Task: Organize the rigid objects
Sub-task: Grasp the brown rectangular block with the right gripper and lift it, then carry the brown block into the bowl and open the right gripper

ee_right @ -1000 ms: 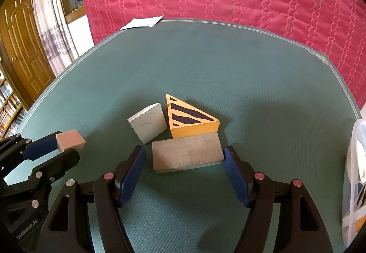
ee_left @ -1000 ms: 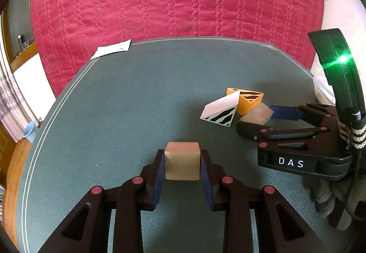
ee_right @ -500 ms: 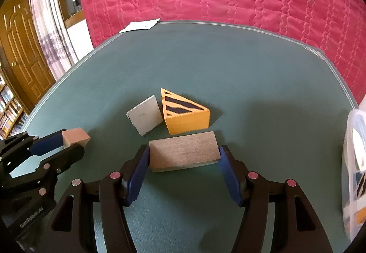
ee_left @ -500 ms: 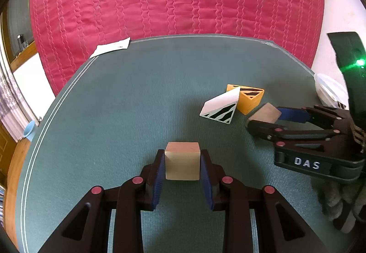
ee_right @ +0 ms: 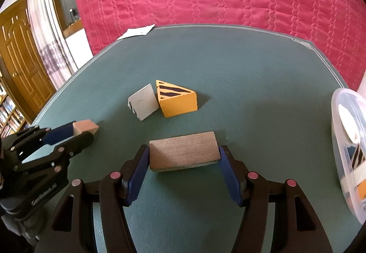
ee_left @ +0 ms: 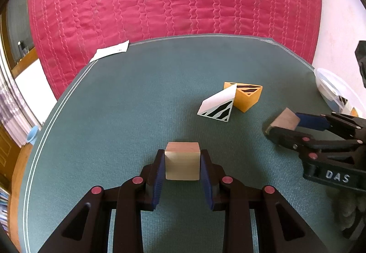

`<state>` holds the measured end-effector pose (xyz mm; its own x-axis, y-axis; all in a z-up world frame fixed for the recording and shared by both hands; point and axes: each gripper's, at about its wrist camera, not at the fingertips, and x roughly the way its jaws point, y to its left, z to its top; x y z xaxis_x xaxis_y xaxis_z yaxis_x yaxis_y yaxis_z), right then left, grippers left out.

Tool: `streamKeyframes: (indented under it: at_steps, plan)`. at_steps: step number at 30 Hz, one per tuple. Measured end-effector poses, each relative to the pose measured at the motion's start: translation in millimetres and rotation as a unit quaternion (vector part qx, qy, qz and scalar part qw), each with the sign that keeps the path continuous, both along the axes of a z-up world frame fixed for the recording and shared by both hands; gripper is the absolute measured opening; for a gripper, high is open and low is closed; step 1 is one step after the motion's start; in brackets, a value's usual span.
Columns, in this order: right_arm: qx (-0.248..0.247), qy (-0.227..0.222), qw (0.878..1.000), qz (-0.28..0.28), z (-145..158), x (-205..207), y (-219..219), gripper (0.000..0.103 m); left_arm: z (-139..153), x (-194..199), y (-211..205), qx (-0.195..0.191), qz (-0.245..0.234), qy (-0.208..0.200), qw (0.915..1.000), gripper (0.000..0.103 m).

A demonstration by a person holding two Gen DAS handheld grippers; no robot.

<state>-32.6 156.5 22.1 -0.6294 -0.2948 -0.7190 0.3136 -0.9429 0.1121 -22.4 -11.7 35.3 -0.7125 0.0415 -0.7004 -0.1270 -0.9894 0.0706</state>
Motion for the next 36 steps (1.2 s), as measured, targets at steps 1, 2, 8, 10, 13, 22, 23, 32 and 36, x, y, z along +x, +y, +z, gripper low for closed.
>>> streamKeyframes:
  at_steps: [1,2,8,10,13,22,23,32,36]
  plan:
    - [0.0,0.0,1.0,0.001,0,3,1,0.062,0,0,1,-0.003,-0.001,0.002,1.0,0.031]
    - [-0.002,0.001,1.0,0.001,1,6,2,0.062,1,1,1,-0.005,-0.002,0.005,1.0,0.031]
    - [-0.004,0.007,1.0,0.001,2,22,9,0.062,1,0,4,-0.009,-0.003,0.007,0.9999,0.031]
    - [-0.004,0.011,1.0,0.0,3,27,11,0.062,1,1,5,-0.01,-0.004,0.009,0.9999,0.031]
    - [-0.005,0.016,1.0,-0.001,4,34,15,0.062,1,3,8,-0.016,-0.006,0.013,0.9998,0.031]
    - [-0.011,0.022,1.0,-0.012,7,50,32,0.062,1,10,23,-0.027,-0.017,0.021,0.9993,0.031]
    - [-0.012,0.023,1.0,-0.015,7,51,35,0.062,1,12,25,-0.03,-0.019,0.023,0.9991,0.031]
    - [-0.022,0.023,0.999,-0.04,10,60,57,0.062,2,17,38,-0.036,-0.028,0.023,0.9987,0.031]
    - [-0.027,0.025,0.998,-0.051,12,62,67,0.062,1,22,44,-0.038,-0.032,0.022,0.9985,0.031]
